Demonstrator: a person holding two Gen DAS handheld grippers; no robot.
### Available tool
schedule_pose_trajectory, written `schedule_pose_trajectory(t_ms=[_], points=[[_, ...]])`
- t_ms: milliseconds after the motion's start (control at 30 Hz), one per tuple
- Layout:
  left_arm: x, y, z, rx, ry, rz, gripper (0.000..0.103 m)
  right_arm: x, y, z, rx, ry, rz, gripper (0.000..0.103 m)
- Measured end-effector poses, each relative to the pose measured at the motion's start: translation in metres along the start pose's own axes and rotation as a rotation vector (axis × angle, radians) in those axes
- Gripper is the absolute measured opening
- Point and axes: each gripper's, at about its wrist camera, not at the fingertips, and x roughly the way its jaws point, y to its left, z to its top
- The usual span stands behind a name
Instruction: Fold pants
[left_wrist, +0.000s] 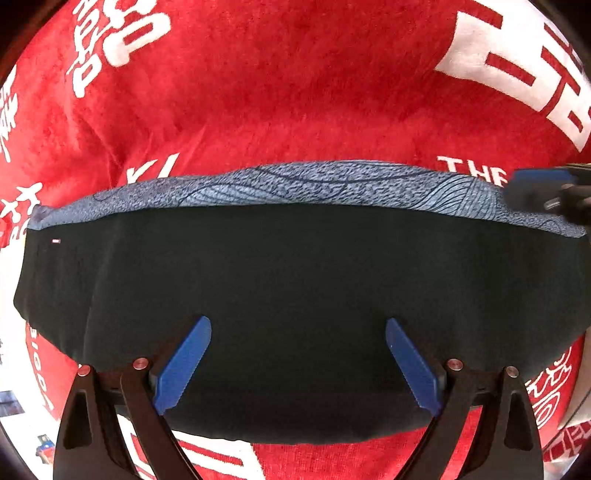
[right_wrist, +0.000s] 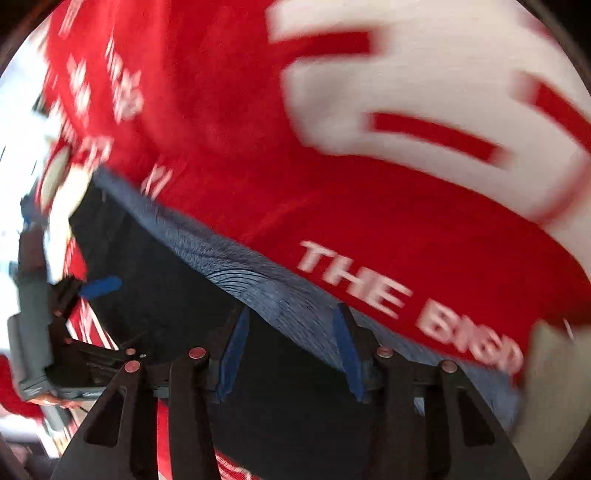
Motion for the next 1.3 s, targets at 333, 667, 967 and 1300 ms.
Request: schedule_pose_trajectory(t_ms=[333, 667, 967, 1300], points=[[0.004, 0.014, 0.014, -0.055, -0.003, 0.009, 0.097, 0.035, -0.006, 0.015, 0.03, 0.116, -0.052, 0.008], [0.028, 0.038, 0.057, -0.091, -0.034, 0.105, 0.099, -0.026, -0.034, -0.074, 0.4, -0.064, -0.283, 0.014], [0.031, 0.04, 0.065, -0.109, -0.076, 0.105, 0.103, -0.029, -0.115, -0.078, 0.566, -0.145, -0.418, 0.014], [0.018, 0.072, 0.003, -0.158, -0.057, 0.107, 0.103, -0.05, -0.062, -0.14, 0.607, -0.127, -0.346, 0.057]])
